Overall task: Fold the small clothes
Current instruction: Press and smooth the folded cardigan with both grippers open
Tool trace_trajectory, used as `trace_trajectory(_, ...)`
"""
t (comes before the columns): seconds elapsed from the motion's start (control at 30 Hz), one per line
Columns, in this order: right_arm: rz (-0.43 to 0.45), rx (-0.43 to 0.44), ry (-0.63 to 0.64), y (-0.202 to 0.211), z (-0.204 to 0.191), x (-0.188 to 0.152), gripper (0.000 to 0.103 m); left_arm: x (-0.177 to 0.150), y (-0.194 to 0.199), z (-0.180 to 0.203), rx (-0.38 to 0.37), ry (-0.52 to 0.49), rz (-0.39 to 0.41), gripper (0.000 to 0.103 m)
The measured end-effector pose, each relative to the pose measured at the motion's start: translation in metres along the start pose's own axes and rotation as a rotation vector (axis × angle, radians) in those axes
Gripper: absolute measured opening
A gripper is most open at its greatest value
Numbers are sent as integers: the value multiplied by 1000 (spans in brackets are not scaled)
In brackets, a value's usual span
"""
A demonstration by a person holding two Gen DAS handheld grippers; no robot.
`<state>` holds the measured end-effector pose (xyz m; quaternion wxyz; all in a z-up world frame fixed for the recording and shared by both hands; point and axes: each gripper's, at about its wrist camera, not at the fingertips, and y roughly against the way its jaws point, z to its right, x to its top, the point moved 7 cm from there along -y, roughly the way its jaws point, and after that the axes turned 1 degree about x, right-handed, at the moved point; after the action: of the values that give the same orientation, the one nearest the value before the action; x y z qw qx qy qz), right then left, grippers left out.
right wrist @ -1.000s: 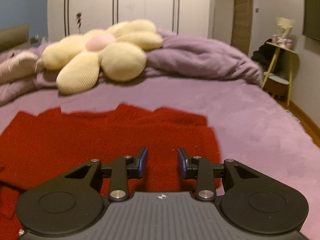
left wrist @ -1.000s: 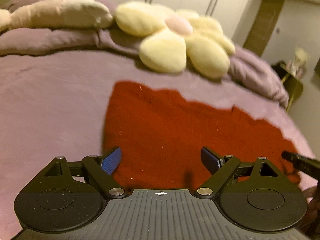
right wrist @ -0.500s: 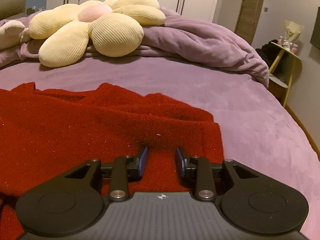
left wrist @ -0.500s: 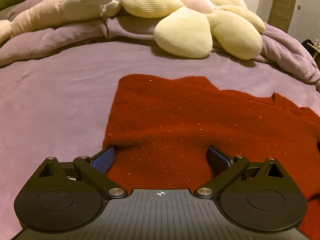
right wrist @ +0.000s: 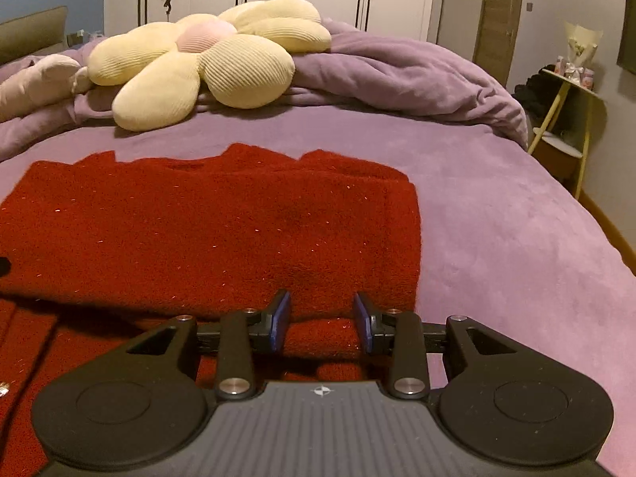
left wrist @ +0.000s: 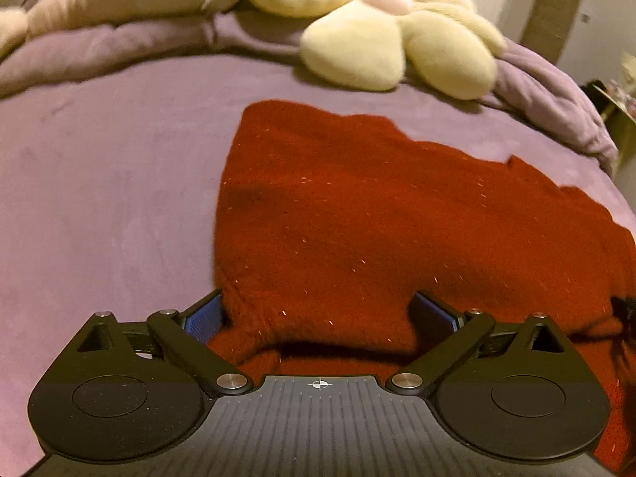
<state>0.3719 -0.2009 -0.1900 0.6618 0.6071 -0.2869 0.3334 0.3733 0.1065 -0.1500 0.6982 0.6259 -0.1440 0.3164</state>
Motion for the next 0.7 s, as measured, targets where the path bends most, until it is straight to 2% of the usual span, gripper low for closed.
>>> trace_trajectory(0.13, -5, -16, 22, -10, 0, 4, 33, 2, -8, 0, 22, -18, -14, 103)
trace_trajectory(0.3, -41, -14, 21, -7, -3, 7, 36, -1, 5, 0, 31, 5, -30, 103)
trace_trajectory(0.4, -83, 21, -7, -1, 1, 6, 46, 0, 18, 1, 35, -3, -21, 103)
trace_trajectory(0.43, -97, 32, -10, 0, 1, 4, 53, 1, 22, 2, 30, -5, -15, 103)
trace_trajectory(0.53, -112, 39, -3, 7, 1, 7, 54, 9, 34, 9, 1, -20, 22, 103)
trace_trajectory(0.7, 1, 34, -100, 26, 1, 35, 50, 29, 38, 17, 8, -54, 87, 103)
